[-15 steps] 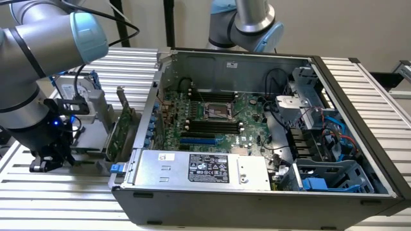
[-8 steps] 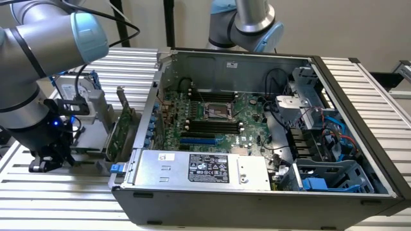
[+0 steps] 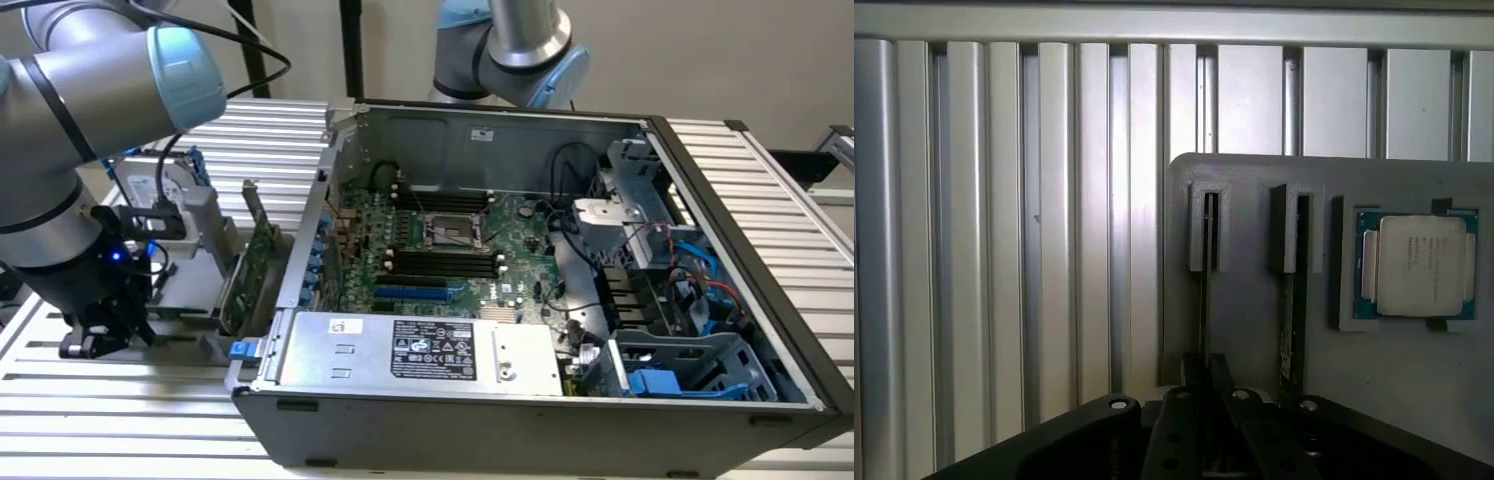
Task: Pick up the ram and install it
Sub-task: 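Pick up the ram and move it above insertion slot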
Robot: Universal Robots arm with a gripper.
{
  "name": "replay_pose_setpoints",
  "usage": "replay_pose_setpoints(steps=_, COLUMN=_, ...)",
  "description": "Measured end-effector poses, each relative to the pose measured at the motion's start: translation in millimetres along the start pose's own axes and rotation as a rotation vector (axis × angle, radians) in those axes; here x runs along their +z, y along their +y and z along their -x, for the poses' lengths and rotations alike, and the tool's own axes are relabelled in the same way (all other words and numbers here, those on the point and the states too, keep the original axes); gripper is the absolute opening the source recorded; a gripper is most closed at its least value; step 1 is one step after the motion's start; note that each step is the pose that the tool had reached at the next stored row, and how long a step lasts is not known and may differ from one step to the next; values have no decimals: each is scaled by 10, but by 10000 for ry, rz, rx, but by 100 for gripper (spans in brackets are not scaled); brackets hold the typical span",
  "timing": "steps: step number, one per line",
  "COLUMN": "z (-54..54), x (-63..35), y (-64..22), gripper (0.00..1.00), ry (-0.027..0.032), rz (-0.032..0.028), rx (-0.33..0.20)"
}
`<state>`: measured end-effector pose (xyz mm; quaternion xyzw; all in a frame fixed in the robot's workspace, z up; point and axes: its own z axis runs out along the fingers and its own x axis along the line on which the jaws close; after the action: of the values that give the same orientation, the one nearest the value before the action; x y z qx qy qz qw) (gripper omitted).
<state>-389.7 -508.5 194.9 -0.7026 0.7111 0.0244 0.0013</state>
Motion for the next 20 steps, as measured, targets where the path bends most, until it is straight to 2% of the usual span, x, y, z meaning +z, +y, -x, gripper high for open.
replay_pose_setpoints(steps=5, z=1, x=-25, y=1, gripper=0, ry=0, rz=0, rx=0)
replay_pose_setpoints(steps=9, z=3, x=-97, y=3, gripper=0, ry=0, rz=0, rx=0)
replay_pose_setpoints(steps=13, z=8, x=-224, y=8, gripper=0, ry=0, rz=0, rx=0)
replay_pose_setpoints(steps=20, z=19, x=-524, y=17, gripper=0, ry=-1, rz=-2, rx=-1)
